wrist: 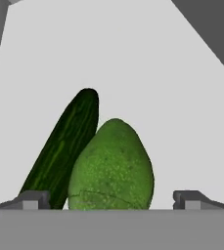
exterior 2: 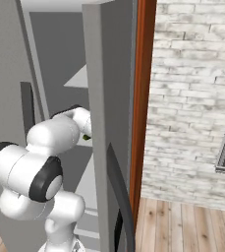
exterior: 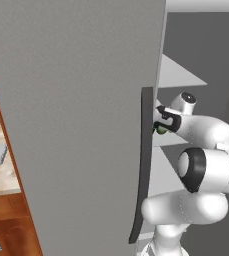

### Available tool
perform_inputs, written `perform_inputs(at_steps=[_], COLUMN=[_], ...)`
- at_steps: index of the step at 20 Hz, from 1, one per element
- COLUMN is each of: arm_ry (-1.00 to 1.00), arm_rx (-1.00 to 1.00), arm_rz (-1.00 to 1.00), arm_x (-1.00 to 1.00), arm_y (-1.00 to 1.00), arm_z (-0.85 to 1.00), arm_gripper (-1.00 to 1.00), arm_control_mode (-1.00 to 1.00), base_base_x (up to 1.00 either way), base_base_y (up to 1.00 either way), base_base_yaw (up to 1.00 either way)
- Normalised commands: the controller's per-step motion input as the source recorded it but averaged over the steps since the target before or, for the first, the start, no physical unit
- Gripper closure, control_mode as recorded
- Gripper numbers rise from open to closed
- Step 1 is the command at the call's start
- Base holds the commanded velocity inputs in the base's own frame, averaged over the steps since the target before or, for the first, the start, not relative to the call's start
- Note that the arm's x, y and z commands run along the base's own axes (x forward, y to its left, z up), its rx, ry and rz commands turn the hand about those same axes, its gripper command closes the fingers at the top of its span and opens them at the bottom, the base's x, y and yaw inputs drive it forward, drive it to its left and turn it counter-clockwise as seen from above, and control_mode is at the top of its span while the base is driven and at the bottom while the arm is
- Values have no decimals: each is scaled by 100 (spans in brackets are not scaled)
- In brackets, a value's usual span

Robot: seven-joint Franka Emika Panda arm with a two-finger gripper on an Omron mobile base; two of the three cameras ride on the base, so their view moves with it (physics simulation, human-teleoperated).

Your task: Take the avocado and cucumber out of the freezer and place them in the tupperware container on the counter. Then put the tupperware containing the vegetables back in the freezer.

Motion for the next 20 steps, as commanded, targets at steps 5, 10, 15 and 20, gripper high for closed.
perform_inputs(at_steps=[5,10,15,20], arm_ry=[1,0,0,0], arm_rx=[1,0,0,0], arm_rz=[0,0,0,0], arm_x=[17,16,1,-1], arm_y=[0,0,0,0], arm_z=[-27,-28,-26,-15], arm_gripper=[-100,-100,100,100], arm_control_mode=[-100,-100,-100,-100], base_base_x=[0,0,0,0], base_base_y=[0,0,0,0], base_base_yaw=[0,0,0,0])
